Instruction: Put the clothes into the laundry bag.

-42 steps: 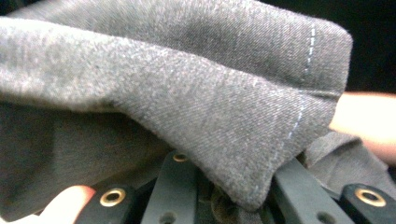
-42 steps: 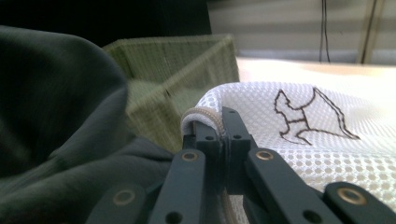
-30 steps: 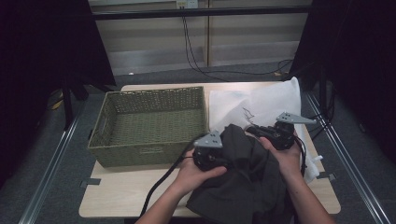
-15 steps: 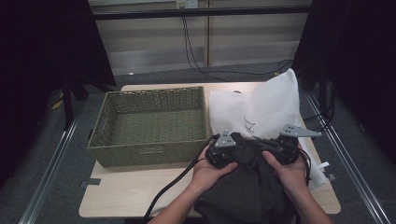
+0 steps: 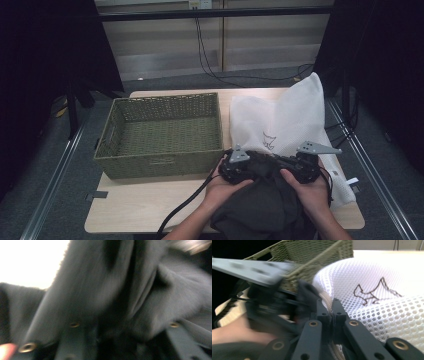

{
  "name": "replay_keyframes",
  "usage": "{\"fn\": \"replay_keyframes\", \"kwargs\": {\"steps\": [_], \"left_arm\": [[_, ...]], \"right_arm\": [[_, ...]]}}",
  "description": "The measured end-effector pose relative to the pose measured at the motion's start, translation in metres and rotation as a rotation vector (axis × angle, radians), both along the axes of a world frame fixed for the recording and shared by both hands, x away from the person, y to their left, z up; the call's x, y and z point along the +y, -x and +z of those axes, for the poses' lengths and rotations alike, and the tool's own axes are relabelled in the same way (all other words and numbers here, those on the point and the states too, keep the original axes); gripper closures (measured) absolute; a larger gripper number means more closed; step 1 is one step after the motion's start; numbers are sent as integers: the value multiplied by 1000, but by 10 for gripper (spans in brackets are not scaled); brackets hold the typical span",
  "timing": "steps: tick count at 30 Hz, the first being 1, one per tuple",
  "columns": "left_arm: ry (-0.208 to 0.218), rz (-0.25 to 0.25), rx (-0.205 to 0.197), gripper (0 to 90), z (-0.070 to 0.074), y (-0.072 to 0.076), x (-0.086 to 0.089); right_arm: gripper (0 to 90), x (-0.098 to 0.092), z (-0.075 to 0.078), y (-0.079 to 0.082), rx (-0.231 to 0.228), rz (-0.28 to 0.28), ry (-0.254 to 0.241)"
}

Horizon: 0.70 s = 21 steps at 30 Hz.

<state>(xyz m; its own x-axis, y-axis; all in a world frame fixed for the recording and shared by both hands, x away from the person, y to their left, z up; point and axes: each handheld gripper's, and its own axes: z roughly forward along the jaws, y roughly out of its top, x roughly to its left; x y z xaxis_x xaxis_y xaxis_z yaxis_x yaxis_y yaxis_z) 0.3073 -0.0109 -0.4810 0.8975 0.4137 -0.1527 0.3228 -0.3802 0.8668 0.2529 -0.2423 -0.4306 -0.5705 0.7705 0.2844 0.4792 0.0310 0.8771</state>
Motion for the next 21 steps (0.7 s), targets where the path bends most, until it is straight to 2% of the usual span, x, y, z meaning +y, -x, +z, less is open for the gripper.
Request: {"fn": "replay_keyframes", "kwargs": {"steps": [1,2,4,5,7,8,9,10,11,12,13,15,16,17,18,20,21], "left_arm": [[0,0,0,491,0,0,0],[34,-5,0,491,5,3,8],[50,-30,-37,414,17,10,22],[56,-34,-58,414,24,15,28],[76,-31,-95,358,35,24,39],[92,-31,-93,346,39,26,44],[107,-24,-61,326,40,27,47],[94,-11,-15,285,39,26,48],[78,-13,29,285,35,24,46],[39,2,58,231,29,23,42],[1,26,78,231,23,22,39],[-27,93,111,217,11,25,32],[-41,142,124,151,4,26,29],[-52,186,138,151,0,27,28],[-52,238,144,97,-4,29,27],[-98,284,125,30,-6,32,26],[-98,288,131,4,-6,32,27]], "right_arm": [[883,0,0,0,0,0,0],[884,-3,-1,-1,0,-8,-4],[883,-7,0,-3,-6,-20,-8],[883,-7,0,-3,-6,-20,-8],[883,-7,0,-4,-9,-20,-1],[883,-6,0,-4,-14,-14,4],[883,-5,1,-4,-19,-16,8],[883,-5,1,-4,-18,-16,12],[883,-5,1,-4,-18,-16,12],[883,-4,2,-4,-19,-6,10],[883,-4,2,-4,-19,-6,10],[883,-3,3,-4,-27,-2,18],[883,-1,4,-2,-27,6,24],[883,-1,4,-2,-27,6,24],[882,-1,4,-2,-31,11,36],[882,0,3,-2,-35,15,41],[882,-1,3,-2,-38,16,41]]}}
